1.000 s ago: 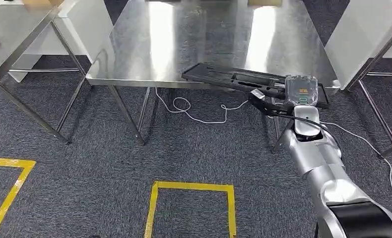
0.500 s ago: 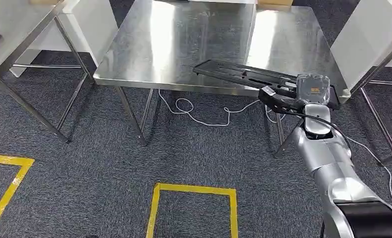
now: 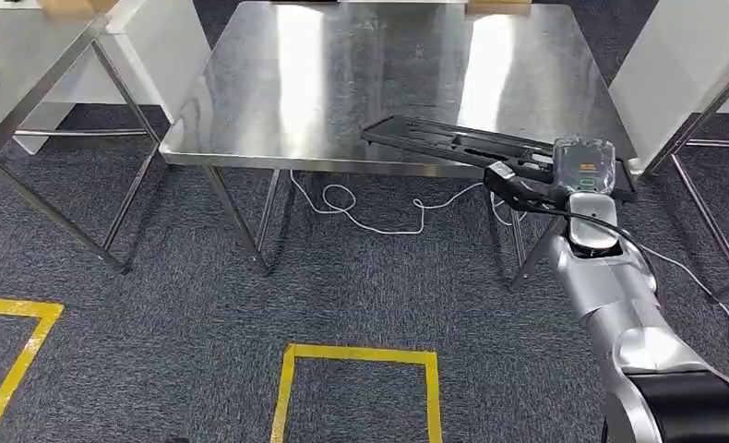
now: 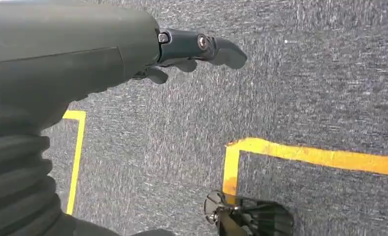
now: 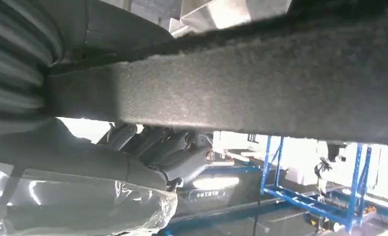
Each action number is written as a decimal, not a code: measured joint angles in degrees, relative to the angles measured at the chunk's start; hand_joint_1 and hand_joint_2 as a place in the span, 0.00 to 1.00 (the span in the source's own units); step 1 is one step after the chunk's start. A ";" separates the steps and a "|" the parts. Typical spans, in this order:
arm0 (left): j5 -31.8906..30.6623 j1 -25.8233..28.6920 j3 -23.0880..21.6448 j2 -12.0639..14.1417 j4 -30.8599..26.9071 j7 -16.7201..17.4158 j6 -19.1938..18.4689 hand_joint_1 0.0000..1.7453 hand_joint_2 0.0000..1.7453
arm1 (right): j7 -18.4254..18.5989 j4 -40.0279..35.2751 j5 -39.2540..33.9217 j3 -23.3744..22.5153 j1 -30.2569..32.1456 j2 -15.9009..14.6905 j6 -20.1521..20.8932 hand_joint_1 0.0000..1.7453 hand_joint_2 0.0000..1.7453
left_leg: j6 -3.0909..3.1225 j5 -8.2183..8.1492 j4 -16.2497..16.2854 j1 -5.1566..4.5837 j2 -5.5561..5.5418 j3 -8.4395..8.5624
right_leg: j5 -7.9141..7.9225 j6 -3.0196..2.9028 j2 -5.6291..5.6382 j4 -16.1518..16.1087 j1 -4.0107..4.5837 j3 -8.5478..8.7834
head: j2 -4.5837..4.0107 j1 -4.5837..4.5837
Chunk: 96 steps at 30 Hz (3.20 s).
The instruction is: Take the parts from the cabinet and place them on the table.
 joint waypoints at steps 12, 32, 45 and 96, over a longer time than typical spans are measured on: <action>0.13 -0.17 0.59 0.46 -0.02 0.44 -1.14 0.00 1.00 | 1.63 0.24 0.35 0.18 0.41 0.90 -0.04 1.00 1.00 | 3.97 6.25 -17.16 -0.99 0.24 9.14 | -6.48 -0.12 -0.09 13.46 0.44 -6.57 | 0.00 0.41; -1.03 0.18 1.07 0.22 0.00 0.26 -0.61 0.00 1.00 | -0.81 -1.31 0.04 -0.33 1.58 -0.22 0.28 1.00 1.00 | 0.66 3.02 -5.64 0.07 -0.04 3.02 | -0.58 0.17 0.18 0.01 -0.15 0.86 | 0.00 0.22; -1.49 -0.40 1.25 -0.02 -0.02 0.28 -0.46 0.00 1.00 | -0.81 -0.53 0.33 -1.29 0.53 -1.73 0.20 1.00 1.00 | 3.89 5.86 -16.67 -0.93 -0.13 9.04 | -7.61 0.82 -0.01 18.05 0.55 -9.02 | 0.00 0.74; -2.69 0.03 2.21 0.48 -0.26 -0.66 0.59 0.00 1.00 | 0.61 0.42 0.15 1.92 2.05 -2.34 2.40 1.00 1.00 | 5.14 8.28 -13.96 -2.34 -0.02 4.39 | -3.09 -0.20 0.72 -0.96 0.81 4.14 | 0.00 0.79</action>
